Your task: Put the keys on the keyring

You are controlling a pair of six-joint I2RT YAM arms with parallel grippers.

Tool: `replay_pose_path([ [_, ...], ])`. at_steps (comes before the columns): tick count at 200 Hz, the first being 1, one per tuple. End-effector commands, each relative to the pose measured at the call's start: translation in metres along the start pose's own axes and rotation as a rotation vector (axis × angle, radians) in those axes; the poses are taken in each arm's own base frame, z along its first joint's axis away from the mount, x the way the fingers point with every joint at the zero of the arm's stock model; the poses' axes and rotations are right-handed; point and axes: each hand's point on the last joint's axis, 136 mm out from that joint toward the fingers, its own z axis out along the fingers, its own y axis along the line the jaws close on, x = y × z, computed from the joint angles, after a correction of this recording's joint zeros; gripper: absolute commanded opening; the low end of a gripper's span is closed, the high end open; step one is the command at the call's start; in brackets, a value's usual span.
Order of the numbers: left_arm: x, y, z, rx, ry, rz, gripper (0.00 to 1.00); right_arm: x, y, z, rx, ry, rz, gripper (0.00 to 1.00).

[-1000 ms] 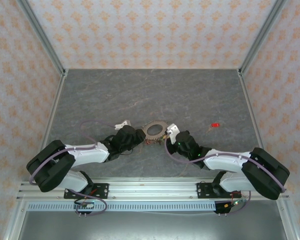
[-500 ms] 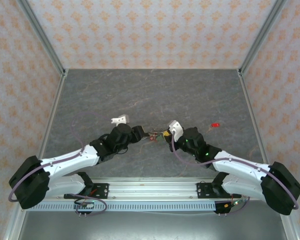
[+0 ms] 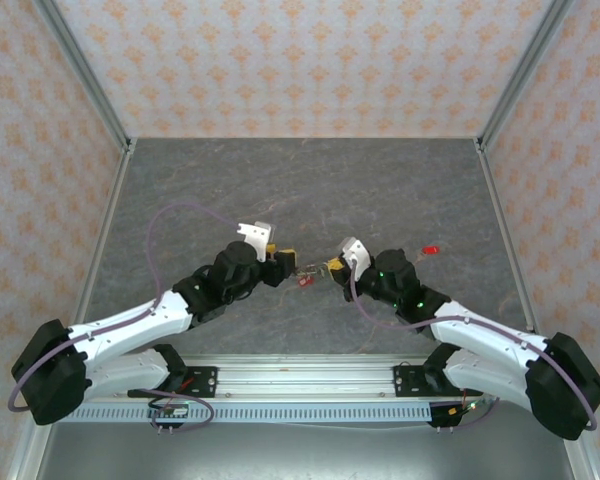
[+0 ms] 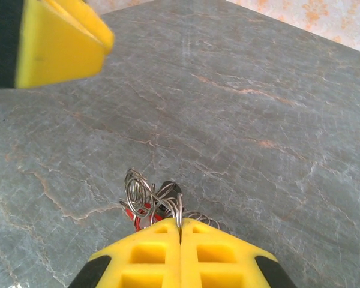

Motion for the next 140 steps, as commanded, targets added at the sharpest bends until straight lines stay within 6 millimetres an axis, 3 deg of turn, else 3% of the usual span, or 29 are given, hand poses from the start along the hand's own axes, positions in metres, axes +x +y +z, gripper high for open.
replay_pose_path([
  [1,-0.009,-0.003,0.006,-0.023,0.009,0.096,0.54,-0.03,0.009,0.001,-0.055,-0.038,-0.13,0.0],
  [20,-0.001,0.004,0.015,-0.061,0.035,0.068,0.53,-0.008,0.001,0.01,0.04,0.106,-0.264,0.0],
  [47,0.017,0.027,0.024,-0.194,0.078,-0.025,0.48,0.005,0.017,0.015,0.044,0.145,-0.407,0.0],
  [66,0.038,0.046,0.029,-0.289,0.125,-0.102,0.4,0.014,0.026,0.016,0.005,0.112,-0.324,0.0],
  [104,0.079,0.036,0.048,-0.23,0.253,-0.198,0.29,0.042,0.047,0.02,-0.117,0.07,-0.046,0.0],
  [130,0.1,0.027,0.06,-0.198,0.342,-0.24,0.27,0.057,0.036,0.022,-0.053,0.039,0.075,0.0],
  [140,0.108,0.027,0.063,-0.202,0.377,-0.25,0.26,0.072,0.03,0.025,-0.017,0.076,0.096,0.0],
])
